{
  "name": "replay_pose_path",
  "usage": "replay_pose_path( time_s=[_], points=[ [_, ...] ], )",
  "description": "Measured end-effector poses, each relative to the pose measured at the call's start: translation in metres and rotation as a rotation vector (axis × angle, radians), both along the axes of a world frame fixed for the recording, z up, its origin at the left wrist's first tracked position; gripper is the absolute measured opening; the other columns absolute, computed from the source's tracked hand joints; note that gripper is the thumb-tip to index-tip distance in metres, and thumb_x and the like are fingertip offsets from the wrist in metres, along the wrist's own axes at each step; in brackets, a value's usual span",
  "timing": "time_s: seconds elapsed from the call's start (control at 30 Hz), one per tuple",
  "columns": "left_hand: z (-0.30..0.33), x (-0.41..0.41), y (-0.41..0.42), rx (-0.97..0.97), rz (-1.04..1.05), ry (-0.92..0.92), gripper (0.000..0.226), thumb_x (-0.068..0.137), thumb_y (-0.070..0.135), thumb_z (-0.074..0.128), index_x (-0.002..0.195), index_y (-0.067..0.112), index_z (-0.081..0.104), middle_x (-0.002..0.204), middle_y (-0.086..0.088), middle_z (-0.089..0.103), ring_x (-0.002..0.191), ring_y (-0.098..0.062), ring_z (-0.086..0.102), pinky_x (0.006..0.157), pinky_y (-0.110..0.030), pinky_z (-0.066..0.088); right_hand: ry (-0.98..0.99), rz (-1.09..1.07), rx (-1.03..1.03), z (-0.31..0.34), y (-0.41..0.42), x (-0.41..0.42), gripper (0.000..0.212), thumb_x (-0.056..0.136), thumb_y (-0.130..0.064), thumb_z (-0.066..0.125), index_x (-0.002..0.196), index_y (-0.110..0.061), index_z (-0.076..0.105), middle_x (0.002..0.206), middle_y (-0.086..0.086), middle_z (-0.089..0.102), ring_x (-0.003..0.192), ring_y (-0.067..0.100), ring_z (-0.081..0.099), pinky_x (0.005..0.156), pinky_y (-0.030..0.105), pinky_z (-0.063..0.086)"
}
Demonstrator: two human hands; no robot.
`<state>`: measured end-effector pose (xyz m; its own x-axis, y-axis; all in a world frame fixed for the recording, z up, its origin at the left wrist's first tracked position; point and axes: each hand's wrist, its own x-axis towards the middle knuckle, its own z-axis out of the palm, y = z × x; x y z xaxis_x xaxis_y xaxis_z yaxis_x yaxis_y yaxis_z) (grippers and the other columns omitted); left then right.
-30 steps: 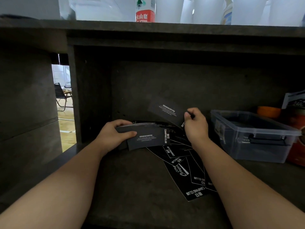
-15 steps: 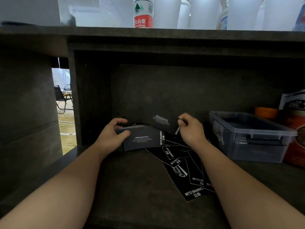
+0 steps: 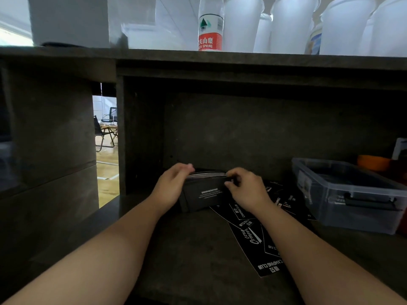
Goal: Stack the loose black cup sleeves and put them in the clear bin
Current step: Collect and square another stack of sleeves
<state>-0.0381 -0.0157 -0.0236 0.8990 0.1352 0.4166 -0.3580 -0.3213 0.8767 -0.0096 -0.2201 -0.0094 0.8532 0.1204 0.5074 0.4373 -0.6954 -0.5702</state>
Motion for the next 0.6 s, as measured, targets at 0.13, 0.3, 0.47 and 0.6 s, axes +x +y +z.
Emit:
replay_pose_path(
  time_s=[0.13,0.3,0.47,0.6],
  points=[
    [-0.004,-0.002,-0.008,0.251,0.059,-0.036,0.04,0.07,0.039,0.084,0.103,0.03,0.063,0.095,0.01,0.065,0.089,0.0,0.062,0.069,-0.01,0.042,0.114,0.108,-0.012,-0.006,0.011,-0.003,0.06,0.08,-0.019,0.075,0.128,-0.028,0.041,0.113,0.003,0.061,0.102,0.017,0.06,0.087,0.028,0.049],
    [0.004,-0.005,-0.005,0.377,0.097,-0.157,0.049,0.063,0.034,0.089,0.107,0.032,0.067,0.098,0.015,0.067,0.094,0.002,0.063,0.085,-0.019,0.05,0.166,0.152,0.006,-0.002,0.01,-0.006,0.097,0.08,-0.016,0.076,0.15,-0.033,0.011,0.142,0.002,0.045,0.13,0.019,0.044,0.106,0.026,0.036],
    [0.004,-0.006,0.008,0.414,0.145,-0.222,0.042,0.065,0.035,0.087,0.102,0.035,0.069,0.102,0.018,0.061,0.094,0.003,0.059,0.082,-0.013,0.046,0.099,0.107,-0.04,0.0,0.013,-0.004,0.067,0.083,-0.024,0.073,0.142,-0.024,0.04,0.134,0.003,0.047,0.124,0.019,0.046,0.1,0.024,0.037],
    [0.002,0.0,0.007,0.013,0.187,-0.072,0.023,0.088,0.045,0.065,0.106,0.03,0.067,0.103,0.012,0.061,0.098,-0.004,0.058,0.078,-0.018,0.044,0.052,0.155,-0.112,0.003,0.019,-0.01,0.037,0.085,-0.027,0.071,0.121,-0.025,0.061,0.119,0.002,0.05,0.109,0.016,0.052,0.094,0.025,0.041]
  ],
)
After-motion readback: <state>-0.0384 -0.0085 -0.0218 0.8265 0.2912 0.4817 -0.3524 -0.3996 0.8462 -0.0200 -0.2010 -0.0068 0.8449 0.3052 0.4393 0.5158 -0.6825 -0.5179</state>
